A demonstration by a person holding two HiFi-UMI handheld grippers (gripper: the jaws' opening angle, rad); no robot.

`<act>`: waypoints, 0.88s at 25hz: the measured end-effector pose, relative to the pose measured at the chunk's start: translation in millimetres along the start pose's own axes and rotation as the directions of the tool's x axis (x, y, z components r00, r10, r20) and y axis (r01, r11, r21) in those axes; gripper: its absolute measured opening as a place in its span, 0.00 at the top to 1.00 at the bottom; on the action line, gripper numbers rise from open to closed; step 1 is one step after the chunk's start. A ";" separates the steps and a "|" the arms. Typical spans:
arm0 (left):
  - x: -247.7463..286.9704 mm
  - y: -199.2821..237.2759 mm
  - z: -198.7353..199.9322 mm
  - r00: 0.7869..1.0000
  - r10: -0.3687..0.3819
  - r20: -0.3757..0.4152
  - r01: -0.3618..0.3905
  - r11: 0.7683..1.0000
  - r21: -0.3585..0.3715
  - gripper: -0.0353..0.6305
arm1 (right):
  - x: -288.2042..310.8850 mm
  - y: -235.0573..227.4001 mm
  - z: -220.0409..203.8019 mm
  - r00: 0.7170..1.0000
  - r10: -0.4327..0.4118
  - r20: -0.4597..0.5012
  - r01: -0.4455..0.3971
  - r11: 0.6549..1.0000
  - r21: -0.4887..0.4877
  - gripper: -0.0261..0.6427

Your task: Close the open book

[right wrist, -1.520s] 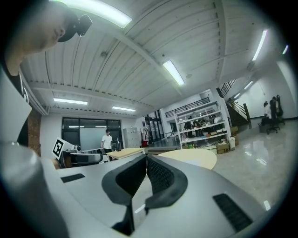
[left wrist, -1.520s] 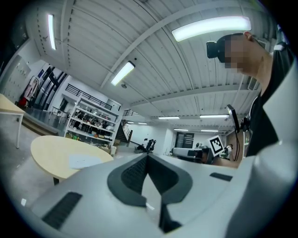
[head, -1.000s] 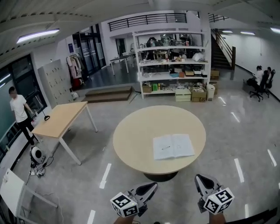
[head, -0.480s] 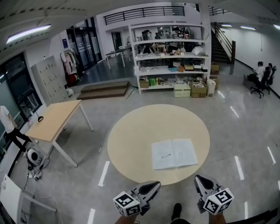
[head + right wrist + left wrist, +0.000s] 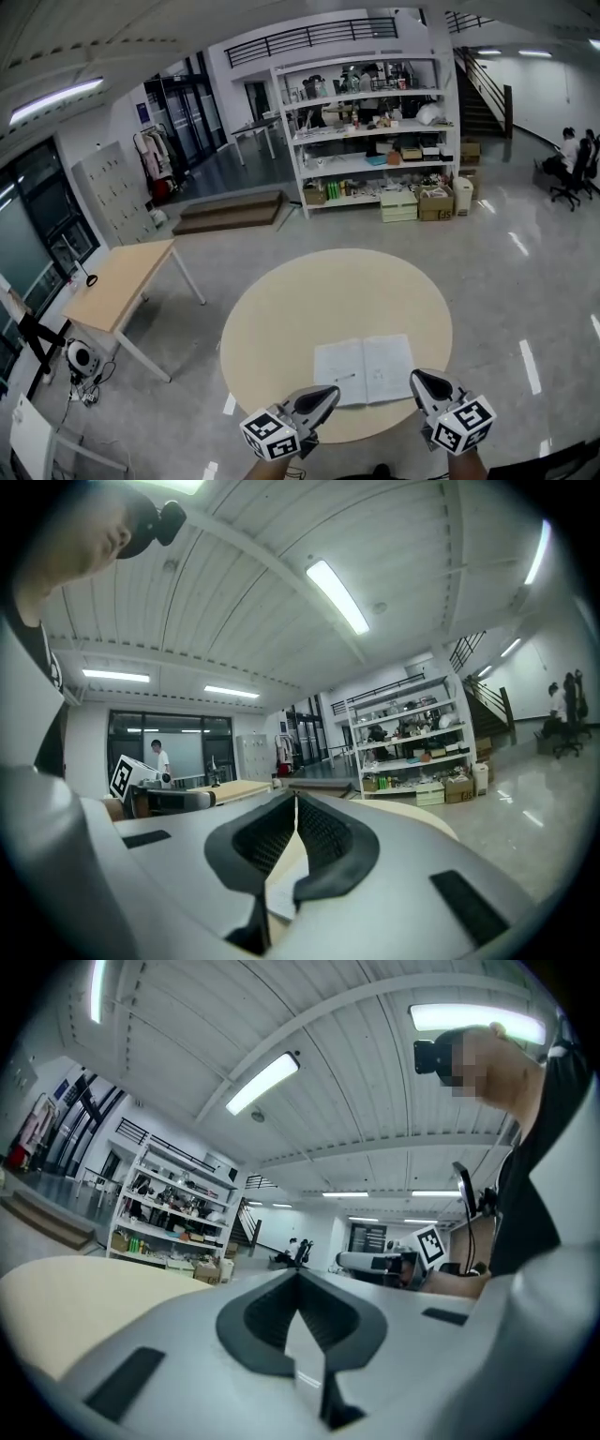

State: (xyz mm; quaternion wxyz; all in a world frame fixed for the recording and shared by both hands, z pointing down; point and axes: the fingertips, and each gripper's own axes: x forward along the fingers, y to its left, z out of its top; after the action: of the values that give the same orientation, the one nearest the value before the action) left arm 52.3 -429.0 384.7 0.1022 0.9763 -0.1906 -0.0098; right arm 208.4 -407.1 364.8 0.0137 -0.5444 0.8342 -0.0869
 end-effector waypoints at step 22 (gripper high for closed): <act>22.4 110.9 -150.0 0.965 -0.006 -0.261 -0.059 0.969 -0.240 0.95 | 87.2 -76.4 -199.3 0.948 -0.151 -0.281 0.269 0.851 0.451 0.83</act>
State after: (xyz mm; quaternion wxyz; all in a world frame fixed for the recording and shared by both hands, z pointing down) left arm 40.8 -508.5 554.5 0.2462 0.9463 -0.1860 0.0960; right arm 218.8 -490.5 579.5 0.0408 -0.5979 0.7163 -0.3574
